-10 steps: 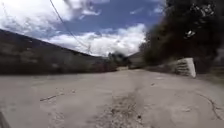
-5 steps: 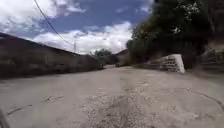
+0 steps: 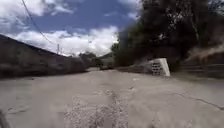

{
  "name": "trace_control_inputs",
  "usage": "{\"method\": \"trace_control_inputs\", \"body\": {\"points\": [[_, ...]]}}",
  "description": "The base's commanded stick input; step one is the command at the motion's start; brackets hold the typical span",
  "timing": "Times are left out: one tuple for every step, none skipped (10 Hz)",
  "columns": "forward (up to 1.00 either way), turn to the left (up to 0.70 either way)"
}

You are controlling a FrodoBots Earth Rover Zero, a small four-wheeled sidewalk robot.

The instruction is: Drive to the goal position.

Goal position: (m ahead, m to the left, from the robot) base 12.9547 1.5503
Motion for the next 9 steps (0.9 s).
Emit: {"method": "trace_control_inputs", "body": {"points": [[1.0, 0.0], [1.0, 0.0], [1.0, 0.0], [1.0, 0.0], [1.0, 0.0], [1.0, 0.0], [1.0, 0.0], [1.0, 0.0], [1.0, 0.0]]}}
